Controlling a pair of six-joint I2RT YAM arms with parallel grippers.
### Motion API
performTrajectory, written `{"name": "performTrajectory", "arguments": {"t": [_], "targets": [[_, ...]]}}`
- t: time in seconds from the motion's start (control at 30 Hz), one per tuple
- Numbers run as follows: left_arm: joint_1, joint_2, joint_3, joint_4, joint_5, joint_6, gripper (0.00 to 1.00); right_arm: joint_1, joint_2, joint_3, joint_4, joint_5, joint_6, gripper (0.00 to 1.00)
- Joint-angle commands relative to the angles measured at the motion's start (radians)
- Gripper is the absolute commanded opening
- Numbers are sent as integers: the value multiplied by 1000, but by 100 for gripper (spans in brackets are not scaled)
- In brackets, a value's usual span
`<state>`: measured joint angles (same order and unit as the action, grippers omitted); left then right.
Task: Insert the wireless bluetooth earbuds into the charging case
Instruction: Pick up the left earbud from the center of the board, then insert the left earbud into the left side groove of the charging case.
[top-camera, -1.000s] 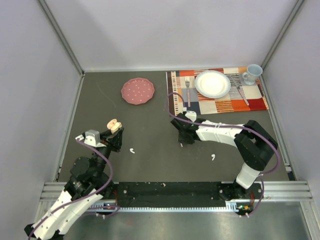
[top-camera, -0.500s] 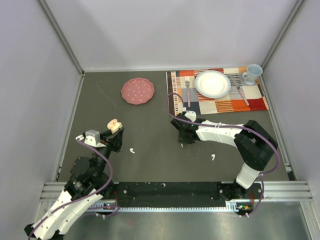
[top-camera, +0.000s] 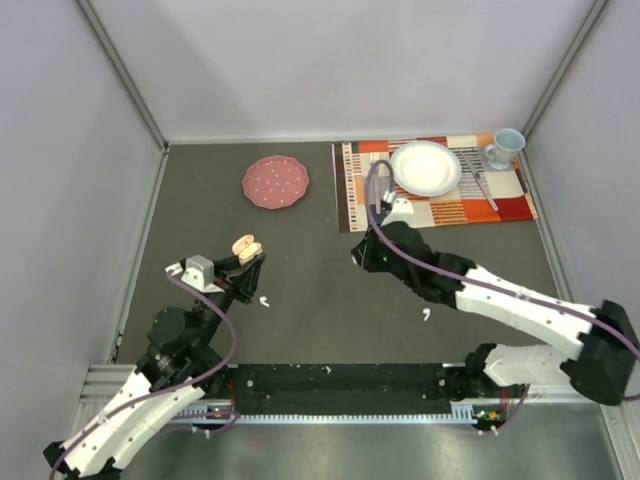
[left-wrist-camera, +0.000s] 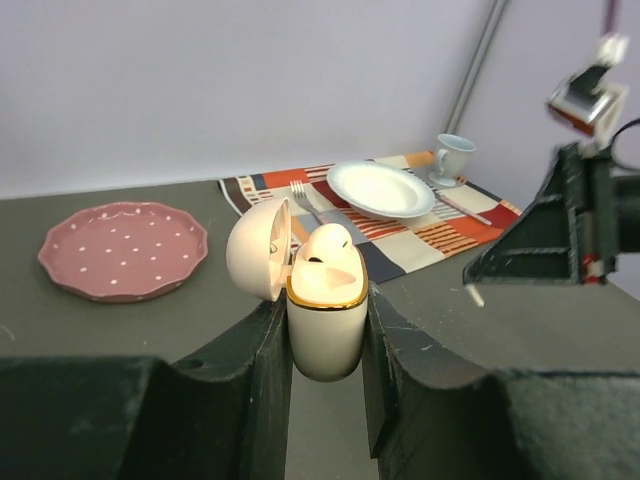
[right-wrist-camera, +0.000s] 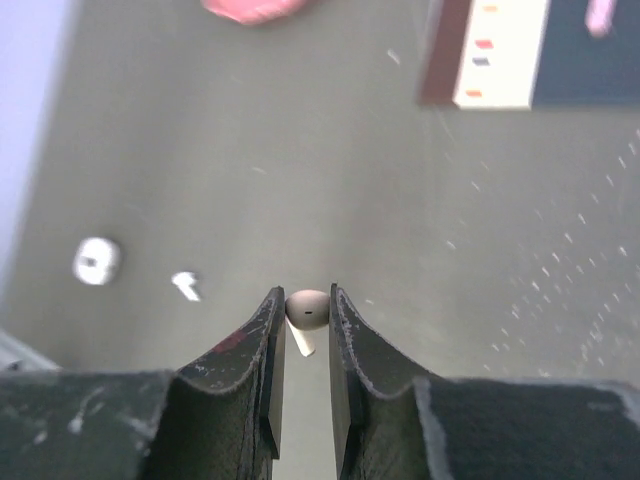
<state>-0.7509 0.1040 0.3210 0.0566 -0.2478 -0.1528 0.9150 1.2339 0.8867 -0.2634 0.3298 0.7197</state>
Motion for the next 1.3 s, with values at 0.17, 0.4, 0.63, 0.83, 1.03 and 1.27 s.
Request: {"name": "performTrajectory", "arguments": {"t": [0.17,0.4,0.63,0.83,1.03,1.27], "targets": [[-4,198,-14,383,218,-7,0,160,-317,-146,715,152,-236,0],[-4,391,-11,659,384,-53,0,226,-226,-164,1073,69,-272,0],[-4,473,-5,765,447,-13,0,306,-113,-184,1311,-29,-381,0],[-4,491,-13,790,458,-11,0,363,-53,-207,1488,-86,-490,0],[-4,488,-16,781,459,-2,0,369,-13,-178,1469,-143,-480,0],[-5,484,-10,752,472,10,0,369,13,-141,1417,-141,-494,0]]}}
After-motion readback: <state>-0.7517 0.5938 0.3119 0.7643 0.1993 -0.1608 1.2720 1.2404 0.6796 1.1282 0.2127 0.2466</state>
